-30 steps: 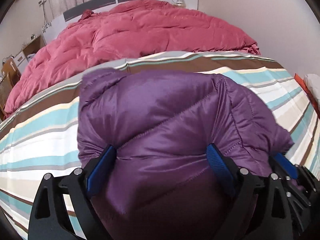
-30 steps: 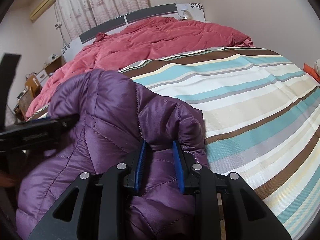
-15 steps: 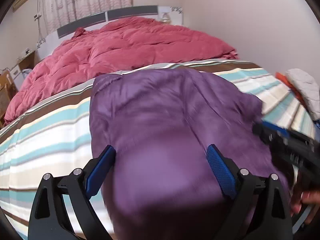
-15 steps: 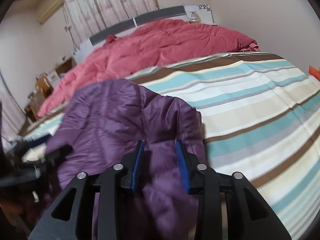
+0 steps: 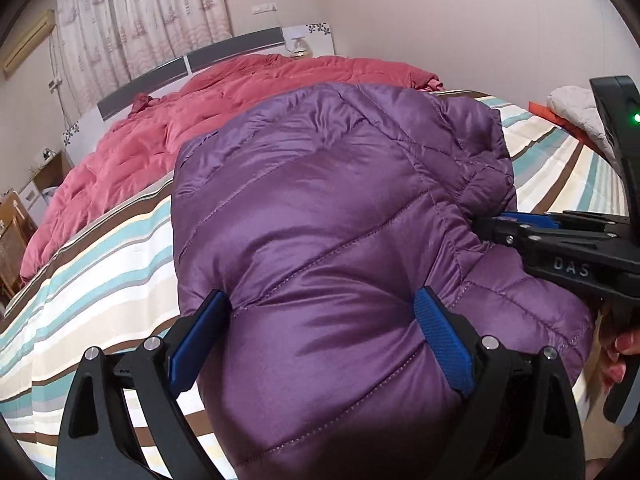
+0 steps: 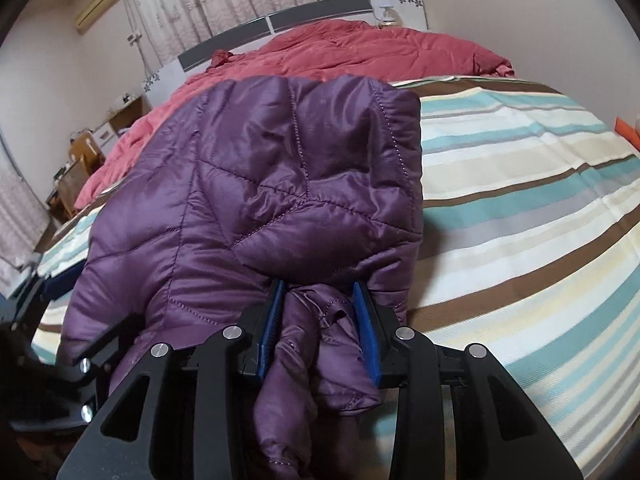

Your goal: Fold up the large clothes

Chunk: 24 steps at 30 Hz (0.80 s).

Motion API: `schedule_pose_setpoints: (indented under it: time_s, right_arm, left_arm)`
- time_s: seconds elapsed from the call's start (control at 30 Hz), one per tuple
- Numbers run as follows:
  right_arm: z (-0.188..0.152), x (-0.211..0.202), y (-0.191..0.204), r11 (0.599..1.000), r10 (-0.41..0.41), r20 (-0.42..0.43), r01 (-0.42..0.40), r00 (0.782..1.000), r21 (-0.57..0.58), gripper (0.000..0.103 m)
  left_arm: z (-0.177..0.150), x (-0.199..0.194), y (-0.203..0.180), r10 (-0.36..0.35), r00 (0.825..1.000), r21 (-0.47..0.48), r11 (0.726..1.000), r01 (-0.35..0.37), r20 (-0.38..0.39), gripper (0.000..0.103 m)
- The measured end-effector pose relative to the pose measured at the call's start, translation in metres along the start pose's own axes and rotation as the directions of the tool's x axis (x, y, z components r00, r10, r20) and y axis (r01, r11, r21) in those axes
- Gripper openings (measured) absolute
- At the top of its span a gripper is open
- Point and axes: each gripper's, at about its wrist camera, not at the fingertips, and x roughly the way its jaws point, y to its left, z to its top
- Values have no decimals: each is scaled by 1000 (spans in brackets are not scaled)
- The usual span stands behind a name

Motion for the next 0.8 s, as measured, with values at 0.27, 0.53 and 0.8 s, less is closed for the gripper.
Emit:
schedule_pose_setpoints:
  time_s: [0.27, 0.53, 0.8]
  right_arm:
    - [5, -45, -16, 993, 68, 34, -71, 997, 99, 56]
    - [-4, -54, -26, 989, 82, -10, -80, 997, 124, 56]
    - [-6, -47, -4, 995, 65, -58, -60, 996, 76, 57]
  left_arm:
    - [-1, -28, 18, -46, 999, -74, 996, 46, 1, 101]
    - [-8, -39, 59, -44, 999, -214, 976, 44, 5, 101]
    - [-2, -16, 69, -105, 992, -286, 955, 82, -67, 101]
